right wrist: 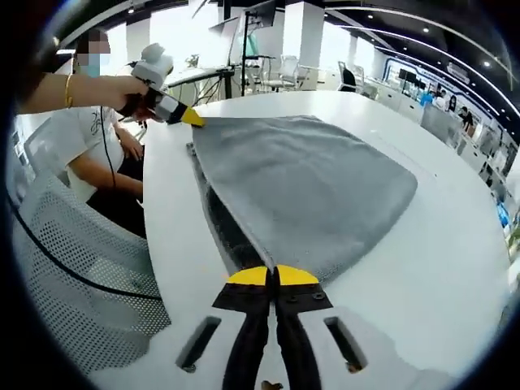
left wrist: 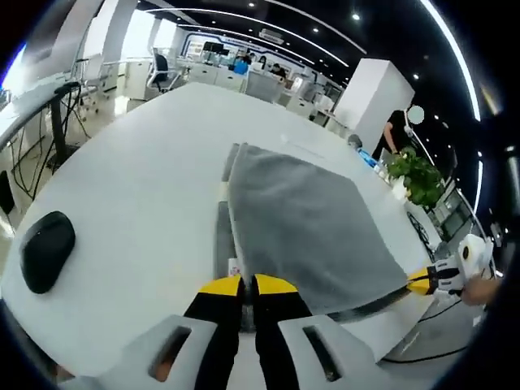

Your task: Fold the towel on the table until its edges align and the towel forms a compact rectangular stack.

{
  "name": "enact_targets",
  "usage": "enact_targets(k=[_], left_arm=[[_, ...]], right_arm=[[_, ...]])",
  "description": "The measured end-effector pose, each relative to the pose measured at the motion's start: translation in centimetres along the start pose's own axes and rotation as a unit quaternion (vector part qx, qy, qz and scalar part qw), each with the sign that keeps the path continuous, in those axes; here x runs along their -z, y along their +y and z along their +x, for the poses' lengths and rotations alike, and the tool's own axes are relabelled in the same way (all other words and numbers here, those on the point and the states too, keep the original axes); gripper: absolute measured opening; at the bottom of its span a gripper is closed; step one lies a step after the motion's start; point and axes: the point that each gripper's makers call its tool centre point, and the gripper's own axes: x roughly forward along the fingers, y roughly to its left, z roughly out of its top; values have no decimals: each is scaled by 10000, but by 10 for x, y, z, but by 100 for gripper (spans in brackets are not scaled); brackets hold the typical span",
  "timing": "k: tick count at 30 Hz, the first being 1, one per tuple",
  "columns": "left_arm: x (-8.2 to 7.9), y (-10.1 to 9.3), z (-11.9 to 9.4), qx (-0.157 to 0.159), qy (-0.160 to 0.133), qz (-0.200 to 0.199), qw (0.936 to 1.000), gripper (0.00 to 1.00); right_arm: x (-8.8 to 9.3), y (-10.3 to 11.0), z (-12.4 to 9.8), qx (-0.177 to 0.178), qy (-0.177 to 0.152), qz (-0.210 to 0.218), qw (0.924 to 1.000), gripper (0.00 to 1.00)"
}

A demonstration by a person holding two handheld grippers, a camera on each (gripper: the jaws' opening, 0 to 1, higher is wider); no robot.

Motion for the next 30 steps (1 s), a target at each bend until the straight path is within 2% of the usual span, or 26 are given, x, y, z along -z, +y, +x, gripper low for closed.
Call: enact_targets(k=[2,4,6,7,9,13,16,20,23,26,30], left_arm=[[0,-4,-4,13,-7,-18,10000,4],[7,-6,-2,46,68,58,9999,4],[24,4,1,-57,346,214,9992,4],[35,1,1,-65,514,-5,9987,4],[52,-1,7,59,581,-294,9979,4],[75,-14,6,153,764,-228,9967,4],[73,-14,6,210,673,-317,9970,4],[77,-21,3,212,768,-163,9967,3],[78,-20,4,147,844,-155,9962,3],[79,-22,4,125,957,461,9943,3],[80,-20,4,118,969,463,9941,3]], right_arm=[[-2,-4,-5,135,-115,155,9997,0],[-2,-10,-11,269,-255,392,9985,0],[4,-13,-14,308,-194,464,9983,0],[10,-14,-14,324,-143,514,9980,0],[21,-16,-13,365,-26,597,9975,0],[37,-19,-14,418,104,899,9950,0],[43,-22,-17,459,144,1111,9926,0],[47,-25,-19,509,150,1211,9912,0],[45,-30,-24,681,59,1284,9894,0],[47,-32,-25,751,55,1368,9877,0],[61,-26,-24,768,337,1138,9900,0]])
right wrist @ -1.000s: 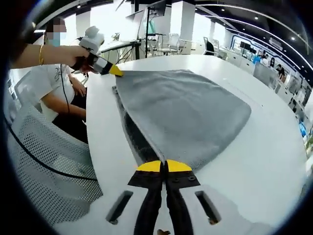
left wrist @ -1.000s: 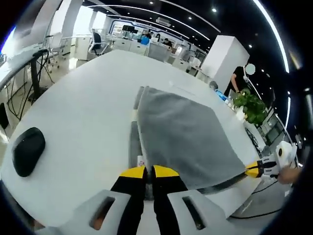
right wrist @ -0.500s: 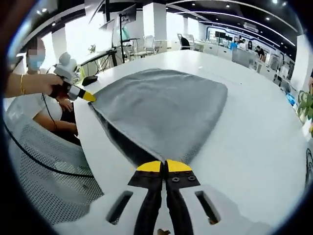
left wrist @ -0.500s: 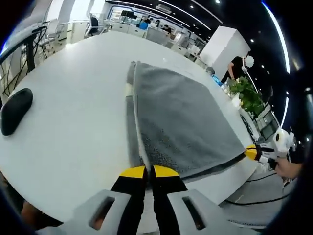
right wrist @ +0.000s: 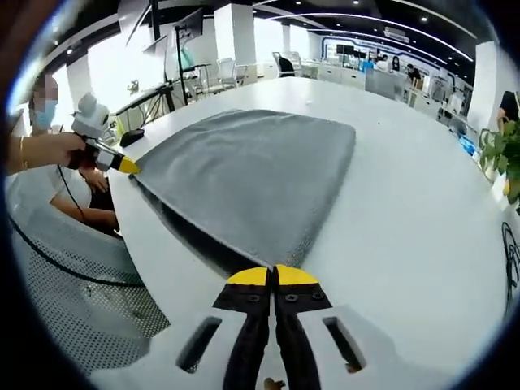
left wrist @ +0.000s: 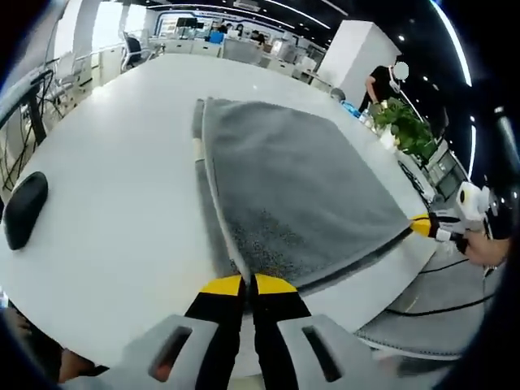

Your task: Fold the towel on the table until its edges align and the towel forms a compact rectangular stack.

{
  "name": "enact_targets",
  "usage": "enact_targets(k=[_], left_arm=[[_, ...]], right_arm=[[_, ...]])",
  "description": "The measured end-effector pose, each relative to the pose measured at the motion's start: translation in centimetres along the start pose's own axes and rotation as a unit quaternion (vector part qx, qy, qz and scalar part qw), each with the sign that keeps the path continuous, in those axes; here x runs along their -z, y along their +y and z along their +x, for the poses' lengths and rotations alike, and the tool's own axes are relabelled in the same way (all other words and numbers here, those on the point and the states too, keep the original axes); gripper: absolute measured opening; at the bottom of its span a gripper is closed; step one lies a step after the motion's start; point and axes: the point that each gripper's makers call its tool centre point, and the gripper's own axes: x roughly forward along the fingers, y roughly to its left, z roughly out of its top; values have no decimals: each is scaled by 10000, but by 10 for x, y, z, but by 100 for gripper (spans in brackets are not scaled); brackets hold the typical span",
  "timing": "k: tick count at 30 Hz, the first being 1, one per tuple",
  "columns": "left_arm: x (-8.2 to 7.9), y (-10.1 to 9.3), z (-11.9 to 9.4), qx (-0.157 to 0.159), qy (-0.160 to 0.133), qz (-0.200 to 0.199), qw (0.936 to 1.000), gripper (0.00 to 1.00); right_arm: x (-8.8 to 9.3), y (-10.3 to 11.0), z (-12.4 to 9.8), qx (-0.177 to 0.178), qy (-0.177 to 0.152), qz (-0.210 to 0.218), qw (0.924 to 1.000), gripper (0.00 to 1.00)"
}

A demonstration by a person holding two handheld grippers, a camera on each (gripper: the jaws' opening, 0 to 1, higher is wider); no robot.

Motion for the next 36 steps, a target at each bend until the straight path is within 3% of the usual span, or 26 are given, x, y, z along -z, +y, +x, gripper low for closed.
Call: enact_targets(k=[3,4,6,12,13,15,17,20,27,34,36], left_arm=[[0,-6,0,66,-54,-169,9998,3],[0,-6,-1,85,-67,-138,9998,3],[0,-8,-2,67,-66,-102,9999,3],[-2,-9,-2,4,40,73,10000,3],[-2,-7,-2,24,105,-23,9999,3],[3,-10,-4,47,263,-117,9996,3],[3,-10,-5,-1,302,183,9994,3],[6,-20,-6,-11,360,198,9992,3],[7,-22,0,47,346,295,9990,3],[2,-34,8,54,360,446,9983,3],[-1,-37,13,33,337,509,9981,3]], right_arm=[[12,5,2,-122,307,-322,9989,0],[25,7,7,-278,587,-712,9954,0],[26,9,11,-298,511,-962,9936,0],[26,6,11,-321,455,-659,9963,0],[26,6,11,-319,517,-1256,9902,0],[27,7,10,-224,611,-1755,9823,0],[28,9,8,-230,569,-1577,9856,0],[29,7,5,-226,545,-1105,9921,0],[36,-4,1,-194,569,-1055,9926,0],[43,-13,-6,-104,554,-742,9956,0],[46,-16,-9,-73,532,-461,9975,0]])
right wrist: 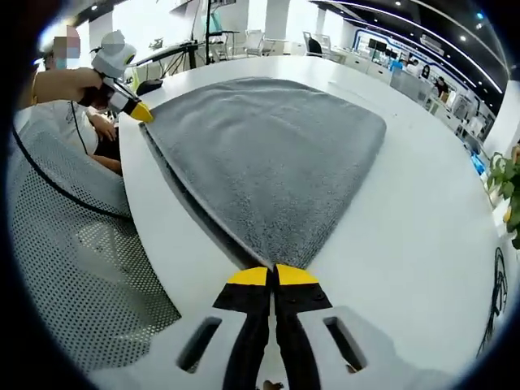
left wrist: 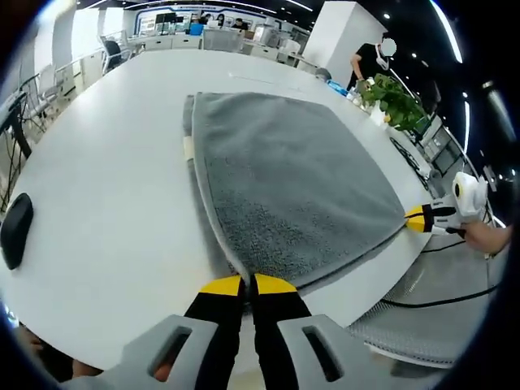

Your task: Fold the towel on the table until its edges align and the towel forms a compact rectangular stack.

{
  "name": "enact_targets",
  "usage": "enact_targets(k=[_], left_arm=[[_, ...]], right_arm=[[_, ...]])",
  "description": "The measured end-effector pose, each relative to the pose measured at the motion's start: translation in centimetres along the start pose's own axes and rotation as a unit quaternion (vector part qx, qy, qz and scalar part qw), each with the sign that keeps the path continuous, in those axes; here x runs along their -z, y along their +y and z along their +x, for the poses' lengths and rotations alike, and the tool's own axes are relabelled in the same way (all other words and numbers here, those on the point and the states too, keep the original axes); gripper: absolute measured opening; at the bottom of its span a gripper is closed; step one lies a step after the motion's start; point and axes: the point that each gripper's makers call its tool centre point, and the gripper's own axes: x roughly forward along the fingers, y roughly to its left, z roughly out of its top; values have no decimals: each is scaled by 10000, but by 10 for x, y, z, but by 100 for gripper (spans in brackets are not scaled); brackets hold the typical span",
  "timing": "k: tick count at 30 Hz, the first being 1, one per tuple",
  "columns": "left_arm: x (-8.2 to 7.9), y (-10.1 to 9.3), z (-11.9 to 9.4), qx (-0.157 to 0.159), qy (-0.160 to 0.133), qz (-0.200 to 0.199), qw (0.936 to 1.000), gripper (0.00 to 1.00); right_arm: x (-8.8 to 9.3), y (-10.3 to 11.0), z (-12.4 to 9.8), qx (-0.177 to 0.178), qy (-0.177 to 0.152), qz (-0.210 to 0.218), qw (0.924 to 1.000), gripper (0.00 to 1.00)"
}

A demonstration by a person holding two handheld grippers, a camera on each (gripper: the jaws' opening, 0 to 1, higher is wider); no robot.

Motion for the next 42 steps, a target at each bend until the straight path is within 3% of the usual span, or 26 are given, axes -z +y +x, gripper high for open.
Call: enact_targets(k=[14,20,27,30,35,42], left_arm=[[-24,-56,33,173,-122,568,9982,3],[-33,-87,49,480,-77,736,9961,3],[-31,-96,52,418,-68,891,9951,3],[-28,-102,51,523,23,612,9968,3],[-29,-119,31,775,7,628,9950,3],[-17,-119,35,994,211,291,9944,3]], right_arm=[[34,-51,-27,445,76,707,9965,0],[53,-73,-40,608,114,995,9931,0],[58,-81,-44,675,93,1213,9903,0],[59,-82,-47,724,134,1203,9900,0],[59,-89,-58,764,70,1197,9898,0],[67,-88,-58,771,166,1218,9894,0]])
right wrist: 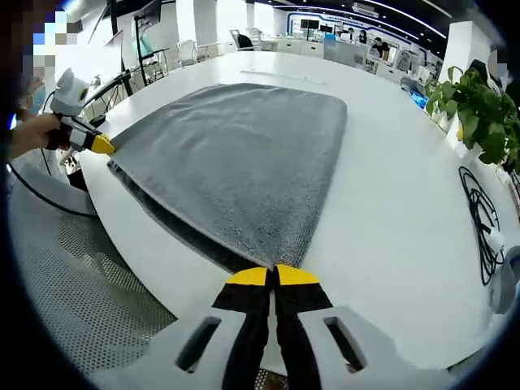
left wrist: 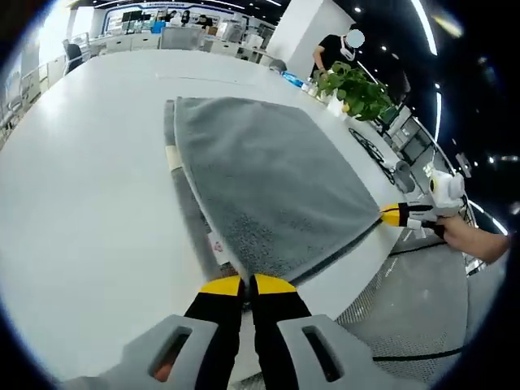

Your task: Fold the towel on the table until its edges align and the towel forms a compact rectangular stack.

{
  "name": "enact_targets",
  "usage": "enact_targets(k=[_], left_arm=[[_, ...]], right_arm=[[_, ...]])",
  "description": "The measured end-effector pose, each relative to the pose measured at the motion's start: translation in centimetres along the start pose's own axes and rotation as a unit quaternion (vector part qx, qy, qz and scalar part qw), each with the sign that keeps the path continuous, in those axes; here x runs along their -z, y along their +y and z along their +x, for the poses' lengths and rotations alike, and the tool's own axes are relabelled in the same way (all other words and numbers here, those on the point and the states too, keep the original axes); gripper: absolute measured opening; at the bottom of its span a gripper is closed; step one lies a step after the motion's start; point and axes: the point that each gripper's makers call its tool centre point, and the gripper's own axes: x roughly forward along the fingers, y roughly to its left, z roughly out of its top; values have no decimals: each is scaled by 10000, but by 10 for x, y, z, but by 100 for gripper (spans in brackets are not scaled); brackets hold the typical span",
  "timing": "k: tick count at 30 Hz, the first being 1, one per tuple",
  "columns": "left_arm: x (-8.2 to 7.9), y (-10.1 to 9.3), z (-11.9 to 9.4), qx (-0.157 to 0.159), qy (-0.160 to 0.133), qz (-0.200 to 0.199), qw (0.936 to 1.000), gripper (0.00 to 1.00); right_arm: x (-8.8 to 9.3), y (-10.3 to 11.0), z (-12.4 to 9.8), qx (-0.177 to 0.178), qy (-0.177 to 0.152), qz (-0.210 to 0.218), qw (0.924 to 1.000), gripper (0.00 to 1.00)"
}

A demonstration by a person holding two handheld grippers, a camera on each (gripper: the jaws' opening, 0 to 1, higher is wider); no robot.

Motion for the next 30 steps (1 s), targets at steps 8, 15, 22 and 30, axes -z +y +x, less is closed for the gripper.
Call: enact_targets(k=[8,15,22,30], left_arm=[[16,-5,2,-11,249,310,9992,4],[16,-2,-7,-325,339,695,9965,16],[18,11,-14,-347,429,1148,9919,25],[-15,2,-24,-6,-200,1402,9899,30]], right_arm=[[4,2,-2,-53,164,-55,9998,0],[7,11,-5,-198,208,59,9996,15],[8,10,-16,-118,391,-344,9986,26],[5,-10,-14,-46,97,365,9993,23]])
